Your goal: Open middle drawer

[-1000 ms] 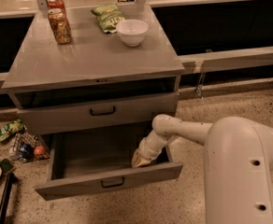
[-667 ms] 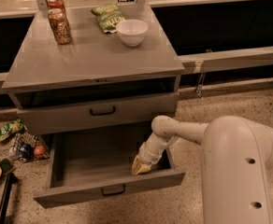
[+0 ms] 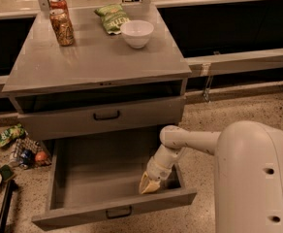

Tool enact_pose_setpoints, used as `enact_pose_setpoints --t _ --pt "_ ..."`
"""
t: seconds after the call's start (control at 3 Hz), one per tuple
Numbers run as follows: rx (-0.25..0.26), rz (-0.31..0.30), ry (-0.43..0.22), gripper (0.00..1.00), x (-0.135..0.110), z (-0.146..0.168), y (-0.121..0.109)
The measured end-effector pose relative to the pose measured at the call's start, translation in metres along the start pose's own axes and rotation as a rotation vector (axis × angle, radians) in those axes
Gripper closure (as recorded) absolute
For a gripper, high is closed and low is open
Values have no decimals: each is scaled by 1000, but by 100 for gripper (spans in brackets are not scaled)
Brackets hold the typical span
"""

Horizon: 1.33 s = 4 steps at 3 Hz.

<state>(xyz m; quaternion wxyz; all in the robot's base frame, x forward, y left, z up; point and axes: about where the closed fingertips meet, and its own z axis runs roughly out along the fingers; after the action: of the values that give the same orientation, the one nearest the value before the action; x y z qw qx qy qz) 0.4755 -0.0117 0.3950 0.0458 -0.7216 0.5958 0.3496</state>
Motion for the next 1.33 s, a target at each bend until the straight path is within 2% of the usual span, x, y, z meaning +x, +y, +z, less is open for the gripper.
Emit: enact_pose_setpoints --t 0.33,0.67,1.0,1.33 --pt "-3 3 0 100 0 0 1" --pt "105 -42 -9 100 -13 -15 -10" --pt "298 -126 -40 100 -38 -57 -22" --pt "446 -171 -130 100 -48 -105 -19"
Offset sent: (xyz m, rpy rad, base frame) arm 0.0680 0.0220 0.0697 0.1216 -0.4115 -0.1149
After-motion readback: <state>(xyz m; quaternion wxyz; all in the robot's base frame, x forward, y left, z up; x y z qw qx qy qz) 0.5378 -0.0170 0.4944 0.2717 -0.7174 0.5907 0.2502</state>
